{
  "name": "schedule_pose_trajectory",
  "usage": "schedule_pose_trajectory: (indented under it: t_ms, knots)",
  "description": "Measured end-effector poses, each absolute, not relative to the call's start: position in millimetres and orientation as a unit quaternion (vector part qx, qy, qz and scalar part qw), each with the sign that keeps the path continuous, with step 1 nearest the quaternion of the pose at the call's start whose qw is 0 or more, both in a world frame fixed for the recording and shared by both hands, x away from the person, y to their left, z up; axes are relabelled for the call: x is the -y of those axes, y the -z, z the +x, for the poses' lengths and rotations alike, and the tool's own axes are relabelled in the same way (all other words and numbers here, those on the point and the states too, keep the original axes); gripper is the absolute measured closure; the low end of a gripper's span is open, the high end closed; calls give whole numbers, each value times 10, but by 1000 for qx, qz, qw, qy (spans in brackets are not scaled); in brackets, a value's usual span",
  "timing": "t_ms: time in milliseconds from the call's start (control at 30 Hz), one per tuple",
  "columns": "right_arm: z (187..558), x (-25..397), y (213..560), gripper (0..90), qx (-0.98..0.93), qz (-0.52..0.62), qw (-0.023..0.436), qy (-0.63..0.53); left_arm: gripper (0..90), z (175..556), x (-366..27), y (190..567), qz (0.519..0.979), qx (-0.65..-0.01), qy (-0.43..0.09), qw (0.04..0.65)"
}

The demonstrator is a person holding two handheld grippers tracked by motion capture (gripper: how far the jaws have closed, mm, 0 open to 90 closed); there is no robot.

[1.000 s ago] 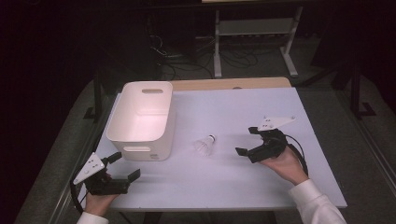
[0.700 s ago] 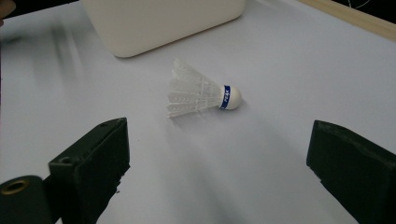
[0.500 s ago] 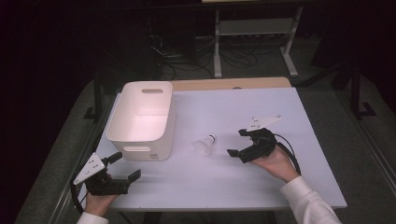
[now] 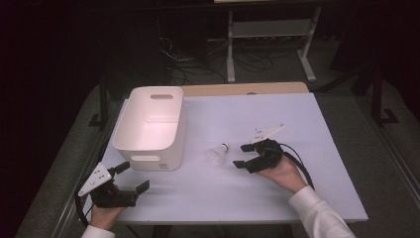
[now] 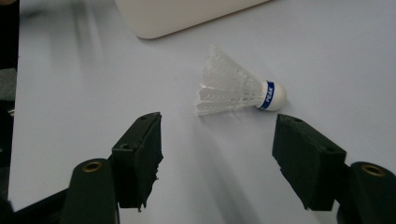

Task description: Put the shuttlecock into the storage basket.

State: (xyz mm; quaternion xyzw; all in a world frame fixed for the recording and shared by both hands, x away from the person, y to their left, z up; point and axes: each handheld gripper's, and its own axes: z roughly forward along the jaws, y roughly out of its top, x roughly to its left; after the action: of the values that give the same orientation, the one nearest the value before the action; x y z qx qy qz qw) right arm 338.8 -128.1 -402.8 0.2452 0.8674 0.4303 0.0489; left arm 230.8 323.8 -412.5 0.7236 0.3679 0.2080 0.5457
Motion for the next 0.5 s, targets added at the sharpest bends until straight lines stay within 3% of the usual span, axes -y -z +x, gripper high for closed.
schedule_pose_trajectory:
  t_ms: [333, 500]
  knots:
    - [3417, 1153, 4113, 366, -877, 237, 31, -417, 0, 2308, -3239, 4126, 727, -366, -206, 543]
    - [3435, 1069, 4186, 496, -883, 227, 23, -410, 0, 2305, -3244, 4122, 729, -362, -207, 542]
